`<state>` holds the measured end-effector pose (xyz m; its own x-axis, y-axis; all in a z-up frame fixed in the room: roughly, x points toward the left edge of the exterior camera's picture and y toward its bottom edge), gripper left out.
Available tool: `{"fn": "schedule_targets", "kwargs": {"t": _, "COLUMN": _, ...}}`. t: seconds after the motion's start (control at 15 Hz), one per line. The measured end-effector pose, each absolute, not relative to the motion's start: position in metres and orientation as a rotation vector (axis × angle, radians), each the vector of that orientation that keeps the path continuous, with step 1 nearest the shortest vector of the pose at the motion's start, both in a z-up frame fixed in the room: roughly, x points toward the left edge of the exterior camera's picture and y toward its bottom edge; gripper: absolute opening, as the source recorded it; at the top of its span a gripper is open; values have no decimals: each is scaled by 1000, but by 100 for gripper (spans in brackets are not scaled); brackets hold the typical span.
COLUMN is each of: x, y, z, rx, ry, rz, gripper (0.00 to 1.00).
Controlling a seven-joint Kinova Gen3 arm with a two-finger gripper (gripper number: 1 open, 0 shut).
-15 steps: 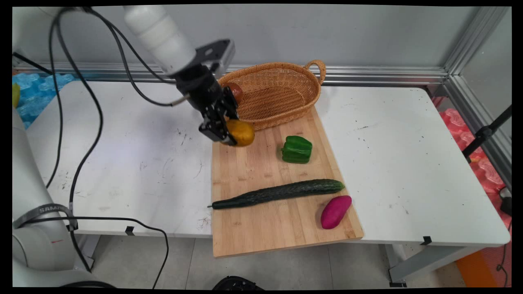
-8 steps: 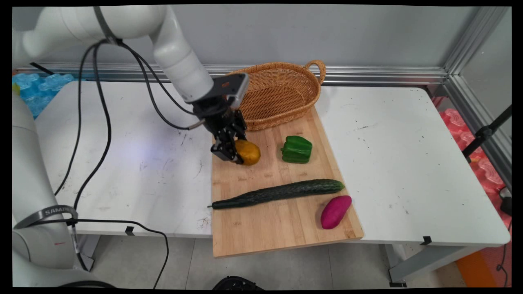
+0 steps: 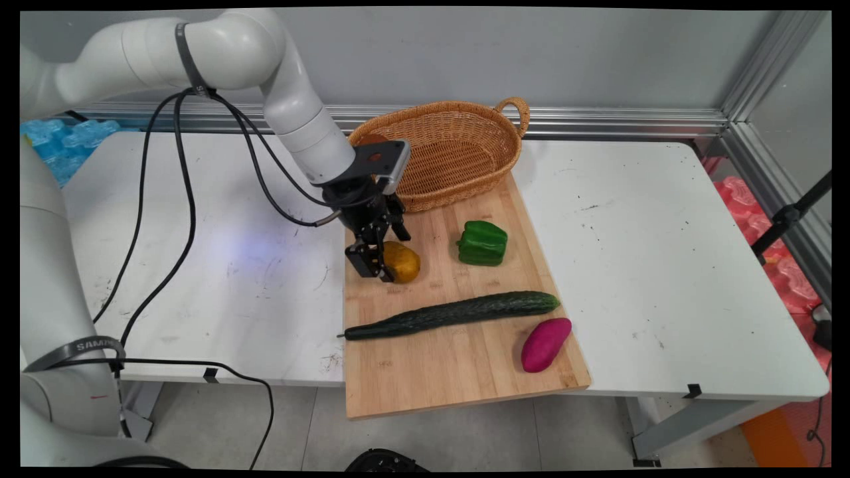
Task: Place the picked object on the cutting board
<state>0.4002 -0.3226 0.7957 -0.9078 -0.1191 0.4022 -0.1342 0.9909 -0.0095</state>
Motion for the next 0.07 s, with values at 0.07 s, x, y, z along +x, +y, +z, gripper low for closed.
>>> {"fn": "schedule_targets", "kwargs": {"t": 0.07, "x": 400, "y": -322, "z": 797, "rx": 178, "ry": -2716, "rz": 57, "gripper": 100}}
